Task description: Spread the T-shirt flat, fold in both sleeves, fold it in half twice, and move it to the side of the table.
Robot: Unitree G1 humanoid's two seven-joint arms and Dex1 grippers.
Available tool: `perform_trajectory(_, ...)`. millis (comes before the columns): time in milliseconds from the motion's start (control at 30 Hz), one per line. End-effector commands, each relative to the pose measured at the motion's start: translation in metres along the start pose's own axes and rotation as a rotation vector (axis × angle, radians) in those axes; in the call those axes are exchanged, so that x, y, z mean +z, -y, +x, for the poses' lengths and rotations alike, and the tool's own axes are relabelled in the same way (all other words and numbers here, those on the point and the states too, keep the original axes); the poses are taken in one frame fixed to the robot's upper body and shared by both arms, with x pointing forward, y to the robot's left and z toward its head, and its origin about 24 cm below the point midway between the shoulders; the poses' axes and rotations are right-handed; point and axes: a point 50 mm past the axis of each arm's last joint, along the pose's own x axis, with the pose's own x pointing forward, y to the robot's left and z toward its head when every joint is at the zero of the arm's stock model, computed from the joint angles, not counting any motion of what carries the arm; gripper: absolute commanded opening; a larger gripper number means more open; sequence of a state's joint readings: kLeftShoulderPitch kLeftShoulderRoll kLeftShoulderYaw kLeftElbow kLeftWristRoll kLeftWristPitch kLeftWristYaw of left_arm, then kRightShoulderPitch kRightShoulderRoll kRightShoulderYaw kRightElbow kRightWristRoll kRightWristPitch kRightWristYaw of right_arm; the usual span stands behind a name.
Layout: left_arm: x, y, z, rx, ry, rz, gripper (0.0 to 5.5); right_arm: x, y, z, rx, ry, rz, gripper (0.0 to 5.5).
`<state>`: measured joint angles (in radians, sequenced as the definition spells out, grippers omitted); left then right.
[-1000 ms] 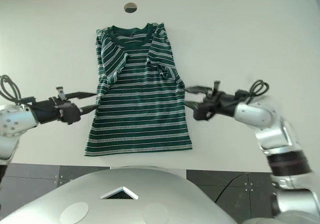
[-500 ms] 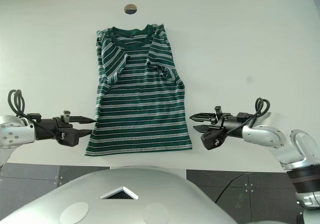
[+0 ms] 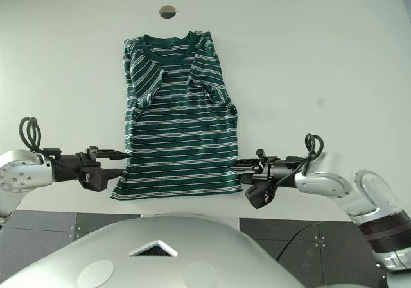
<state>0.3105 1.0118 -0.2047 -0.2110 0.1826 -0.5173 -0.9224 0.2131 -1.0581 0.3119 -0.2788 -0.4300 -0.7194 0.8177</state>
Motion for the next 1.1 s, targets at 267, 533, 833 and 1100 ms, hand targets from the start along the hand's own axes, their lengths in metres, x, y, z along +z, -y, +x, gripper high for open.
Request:
perform_trajectory(267,0.009,-0.002,-0.005,-0.165,-0.041,0.114,2.07,0.000,-0.013,0.010,0.136,0.004,0.006,0.75)
perform_trajectory(533,0.012,-0.002,-0.001,-0.223,-0.044,0.140,1.87,-0.001,-0.012,0.012,0.126,0.007,0.011,0.10)
perform_trajectory(833,0.009,0.000,0.002,-0.240,-0.042,0.123,0.57,-0.002,-0.011,0.011,0.110,0.007,0.050,0.10)
perform_trajectory(1100,0.005,0.001,-0.002,-0.178,-0.031,0.051,0.14,0.015,-0.016,0.011,0.120,0.104,0.224,0.10)
